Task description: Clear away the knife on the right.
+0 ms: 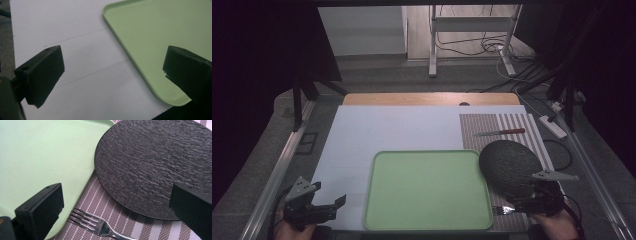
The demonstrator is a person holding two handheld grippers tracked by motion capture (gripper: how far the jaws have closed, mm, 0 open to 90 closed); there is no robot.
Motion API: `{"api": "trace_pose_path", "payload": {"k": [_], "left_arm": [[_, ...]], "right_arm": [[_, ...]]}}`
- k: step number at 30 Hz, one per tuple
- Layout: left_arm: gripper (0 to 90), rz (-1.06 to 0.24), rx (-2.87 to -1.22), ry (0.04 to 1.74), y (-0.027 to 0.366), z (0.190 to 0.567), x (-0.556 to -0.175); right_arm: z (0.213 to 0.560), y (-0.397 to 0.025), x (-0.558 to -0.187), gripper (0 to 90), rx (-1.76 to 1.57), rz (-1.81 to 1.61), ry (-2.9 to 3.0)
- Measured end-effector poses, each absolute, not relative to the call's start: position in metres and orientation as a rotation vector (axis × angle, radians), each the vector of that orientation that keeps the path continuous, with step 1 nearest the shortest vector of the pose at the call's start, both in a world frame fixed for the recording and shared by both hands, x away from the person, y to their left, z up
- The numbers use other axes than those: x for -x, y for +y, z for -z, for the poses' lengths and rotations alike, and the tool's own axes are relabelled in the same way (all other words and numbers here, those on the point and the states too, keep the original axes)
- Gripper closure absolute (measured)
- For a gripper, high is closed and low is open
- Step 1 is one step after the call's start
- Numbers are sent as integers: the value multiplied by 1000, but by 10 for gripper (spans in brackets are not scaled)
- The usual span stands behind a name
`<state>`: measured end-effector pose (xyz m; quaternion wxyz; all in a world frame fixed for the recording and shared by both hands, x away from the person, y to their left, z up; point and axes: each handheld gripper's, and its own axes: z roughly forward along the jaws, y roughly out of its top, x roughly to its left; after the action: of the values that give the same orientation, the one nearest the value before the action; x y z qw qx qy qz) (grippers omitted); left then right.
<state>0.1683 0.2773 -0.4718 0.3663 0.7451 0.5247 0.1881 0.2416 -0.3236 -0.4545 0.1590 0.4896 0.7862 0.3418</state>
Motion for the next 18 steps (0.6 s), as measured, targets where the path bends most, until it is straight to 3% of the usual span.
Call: {"api": "trace_pose_path", "payload": {"k": [18], "left_arm": [[38, -476, -1925, 1355, 277, 472, -169]], "right_arm": [[455, -322, -243, 0, -1393, -974, 2272]]}}
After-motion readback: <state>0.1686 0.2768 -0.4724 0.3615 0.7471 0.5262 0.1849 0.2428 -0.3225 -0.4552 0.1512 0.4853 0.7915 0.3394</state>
